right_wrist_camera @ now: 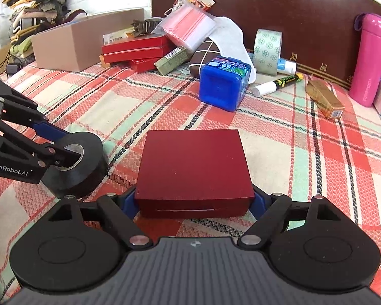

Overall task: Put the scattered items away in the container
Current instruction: 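Lift the tape roll and red box and carry both toward the cardboard box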

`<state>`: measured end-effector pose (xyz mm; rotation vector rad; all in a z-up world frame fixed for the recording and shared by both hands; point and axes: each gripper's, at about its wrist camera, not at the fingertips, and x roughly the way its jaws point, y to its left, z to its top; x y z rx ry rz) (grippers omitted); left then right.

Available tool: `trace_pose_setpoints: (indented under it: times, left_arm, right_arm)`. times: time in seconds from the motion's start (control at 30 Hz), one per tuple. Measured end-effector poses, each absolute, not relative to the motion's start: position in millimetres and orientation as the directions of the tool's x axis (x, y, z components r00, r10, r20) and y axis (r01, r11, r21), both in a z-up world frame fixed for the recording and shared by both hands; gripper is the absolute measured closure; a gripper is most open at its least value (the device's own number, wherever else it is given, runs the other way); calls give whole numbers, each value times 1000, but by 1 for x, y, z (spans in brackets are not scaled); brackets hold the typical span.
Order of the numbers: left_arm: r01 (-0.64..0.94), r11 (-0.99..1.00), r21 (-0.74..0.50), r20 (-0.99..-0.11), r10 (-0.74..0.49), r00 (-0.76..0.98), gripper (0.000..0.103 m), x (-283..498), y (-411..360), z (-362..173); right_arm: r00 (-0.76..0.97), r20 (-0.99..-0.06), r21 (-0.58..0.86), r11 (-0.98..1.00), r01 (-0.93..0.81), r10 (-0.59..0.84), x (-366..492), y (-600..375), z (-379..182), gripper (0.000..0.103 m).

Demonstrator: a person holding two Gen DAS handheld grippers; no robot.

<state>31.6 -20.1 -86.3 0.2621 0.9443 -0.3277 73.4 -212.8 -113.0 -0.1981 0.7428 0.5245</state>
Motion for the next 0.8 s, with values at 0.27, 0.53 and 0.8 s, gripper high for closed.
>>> trace_pose_setpoints:
  times: [0.27,0.53,0.8]
  left_arm:
    - [375,923,92,-812,-148,564,69,28,-20,-87]
    - [287,958,-10,-785,-186,591,77,15,2,-83]
    - [204,976,-74,-757,-188,625,78,-7,40,-77]
  right_arm:
    - [616,-691,12,858,-514,378,75,-209,-114,19]
    - [546,-707,104,830,-548,449,69,-199,-106,19]
    - [503,-700,118,777,-618,507,59,-166,-93,19]
